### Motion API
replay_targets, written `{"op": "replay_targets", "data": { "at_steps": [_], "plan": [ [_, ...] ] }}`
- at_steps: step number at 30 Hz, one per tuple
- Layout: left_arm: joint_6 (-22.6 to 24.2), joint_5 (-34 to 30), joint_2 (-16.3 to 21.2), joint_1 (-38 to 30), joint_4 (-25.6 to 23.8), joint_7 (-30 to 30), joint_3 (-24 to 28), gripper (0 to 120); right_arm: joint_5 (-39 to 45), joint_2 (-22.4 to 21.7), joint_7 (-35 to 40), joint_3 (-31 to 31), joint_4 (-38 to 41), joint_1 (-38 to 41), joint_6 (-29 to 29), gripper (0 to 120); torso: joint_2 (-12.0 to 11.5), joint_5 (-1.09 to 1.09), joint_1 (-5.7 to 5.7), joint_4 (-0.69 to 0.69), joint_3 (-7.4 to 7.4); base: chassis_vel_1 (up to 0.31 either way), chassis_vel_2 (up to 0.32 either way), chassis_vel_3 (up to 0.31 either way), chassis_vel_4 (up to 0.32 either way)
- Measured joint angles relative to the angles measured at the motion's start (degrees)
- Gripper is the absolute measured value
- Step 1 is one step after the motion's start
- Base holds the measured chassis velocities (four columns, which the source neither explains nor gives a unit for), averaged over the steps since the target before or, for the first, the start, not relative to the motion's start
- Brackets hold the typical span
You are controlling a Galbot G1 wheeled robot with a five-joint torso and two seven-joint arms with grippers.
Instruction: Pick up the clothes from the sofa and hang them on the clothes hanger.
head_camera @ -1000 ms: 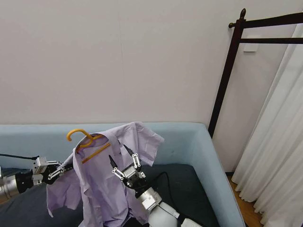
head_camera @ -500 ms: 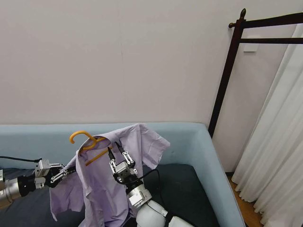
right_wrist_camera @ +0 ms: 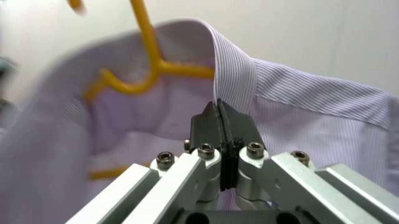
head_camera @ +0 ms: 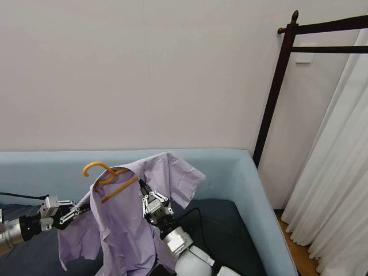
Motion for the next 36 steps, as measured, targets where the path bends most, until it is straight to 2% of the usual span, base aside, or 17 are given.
{"op": "replay_targets", "data": {
  "at_steps": [1,5,8,15,18,22,23,25,27,28,31,32,34,35,36],
  "plan": [
    [0.0,0.0,0.0,0.0,0.0,0.0,0.0,1,0.0,0.0,0.0,0.0,0.0,0.0,0.0,0,0.0,0.0,0.0,0.0,0.0,0.0,0.0,0.0,0.0],
    [-0.18,0.7,-0.21,-0.05,0.27,0.46,0.35,1,13.57,-3.11,-8.34,-0.83,5.34,2.23,-1.92,0,0.0,0.0,0.0,0.0,0.0,0.0,0.0,0.0,0.0],
    [-0.18,1.24,-0.59,-0.03,0.02,0.68,0.63,1,16.73,-4.07,-9.94,-1.31,6.93,4.08,-4.68,0,0.0,0.0,0.0,0.0,0.0,0.0,0.0,0.0,0.0],
    [-0.18,1.49,-1.08,0.04,-0.18,1.22,0.69,1,15.18,-4.51,-8.24,-1.55,6.72,5.49,-8.92,0,0.0,0.0,0.0,0.01,0.0,0.0,0.0,0.0,0.0],
    [-0.18,1.21,-0.72,-0.23,0.22,1.68,0.6,1,13.64,-4.95,-7.33,-2.51,6.73,4.57,-9.18,5,0.0,0.0,0.0,0.01,0.0,0.0,0.0,0.0,0.0],
    [-0.19,0.09,0.48,-2.04,1.59,3.4,0.92,1,11.79,-7.43,-6.82,-4.29,8.15,2.62,-9.14,25,0.0,0.0,0.0,0.01,0.0,0.0,0.0,0.0,0.0],
    [-0.19,0.09,0.48,-2.04,1.59,3.4,0.92,1,11.79,-7.43,-6.82,-4.29,8.15,2.62,-9.14,25,0.0,0.0,0.0,0.01,0.0,0.0,0.0,0.0,0.0],
    [-0.2,-0.31,1.18,-3.26,2.57,5.25,1.29,1,12.15,-9.55,-7.23,-4.19,9.78,1.62,-8.57,34,0.0,0.0,0.0,0.0,0.0,0.0,0.0,0.0,0.0],
    [-0.2,-0.73,2.37,-4.32,3.74,7.86,1.4,1,14.91,-12.72,-11.54,-0.78,12.59,0.77,-5.95,43,0.0,0.01,0.0,0.0,0.0,0.0,0.0,0.0,0.0],
    [-0.2,-0.73,2.37,-4.32,3.74,7.86,1.4,1,14.91,-12.72,-11.54,-0.78,12.59,0.77,-5.95,43,0.0,0.01,0.0,0.0,0.0,0.0,0.0,0.0,0.0],
    [-0.21,-0.55,4.36,-6.06,5.78,12.39,1.47,1,18.29,-18.27,-22.81,8.67,14.27,1.51,-3.98,56,0.0,0.01,0.0,-0.02,0.0,0.0,0.0,0.0,0.0],
    [-0.21,-0.55,4.36,-6.06,5.78,12.39,1.47,1,18.29,-18.27,-22.81,8.67,14.27,1.51,-3.98,56,0.0,0.01,0.0,-0.02,0.0,0.0,0.0,0.0,0.0],
    [-0.33,0.82,5.67,-7.11,6.84,14.93,1.78,1,19.12,-22.31,-31.45,14.1,13.03,3.68,-5.02,66,0.0,0.01,0.0,-0.01,0.0,0.0,0.0,0.0,0.0],
    [-0.42,1.68,6.02,-7.53,7.13,15.91,1.95,1,19.18,-23.79,-33.7,15.74,12.44,4.5,-6.31,72,0.0,0.01,0.0,0.0,0.0,0.0,0.0,0.0,0.0],
    [-0.42,1.68,6.02,-7.53,7.13,15.91,1.95,1,19.18,-23.79,-33.7,15.74,12.44,4.5,-6.31,72,0.0,0.01,0.0,0.0,0.0,0.0,0.0,0.0,0.0]
  ]
}}
